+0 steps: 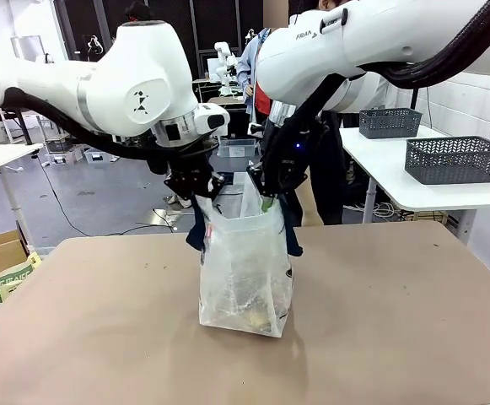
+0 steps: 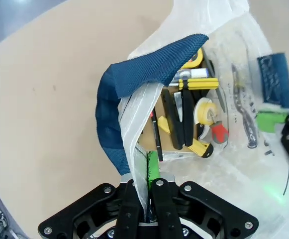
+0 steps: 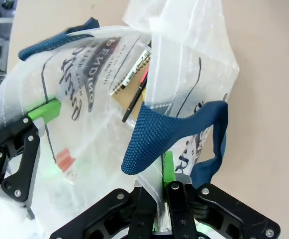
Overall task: Transfer purchased items from the store into the shopping bag.
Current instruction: Move the Reusable shopping bag to the right side of the table.
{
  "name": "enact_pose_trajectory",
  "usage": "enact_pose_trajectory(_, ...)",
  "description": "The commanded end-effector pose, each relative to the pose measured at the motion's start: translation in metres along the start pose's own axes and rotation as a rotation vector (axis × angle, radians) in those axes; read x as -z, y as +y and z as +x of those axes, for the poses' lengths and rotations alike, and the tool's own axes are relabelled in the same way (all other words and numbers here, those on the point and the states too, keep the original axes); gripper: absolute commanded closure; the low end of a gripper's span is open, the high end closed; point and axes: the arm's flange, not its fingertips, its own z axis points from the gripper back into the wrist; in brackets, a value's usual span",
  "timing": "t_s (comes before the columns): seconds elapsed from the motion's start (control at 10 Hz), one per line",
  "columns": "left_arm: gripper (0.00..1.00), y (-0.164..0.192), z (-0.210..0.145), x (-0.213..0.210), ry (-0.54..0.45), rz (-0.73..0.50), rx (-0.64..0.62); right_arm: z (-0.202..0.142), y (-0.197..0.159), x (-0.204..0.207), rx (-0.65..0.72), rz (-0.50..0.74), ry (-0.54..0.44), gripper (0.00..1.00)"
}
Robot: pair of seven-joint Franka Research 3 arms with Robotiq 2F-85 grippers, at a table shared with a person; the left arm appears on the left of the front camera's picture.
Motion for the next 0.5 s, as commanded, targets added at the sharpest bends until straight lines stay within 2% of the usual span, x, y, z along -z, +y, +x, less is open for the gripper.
enact_pose_trajectory(0.0,1.00,0.0052,-0.0057,0.0026,0.015,0.008,0.006,0.0004,-0.0001,-0.0001,-0.010,0.001,-0.004,1.00)
enact_pose_trajectory(0.4,1.00,-0.0028,0.0004,0.0060,0.001,0.000,0.000,0.0014,0.0013,-0.0005,0.007,0.008,-0.016,1.00)
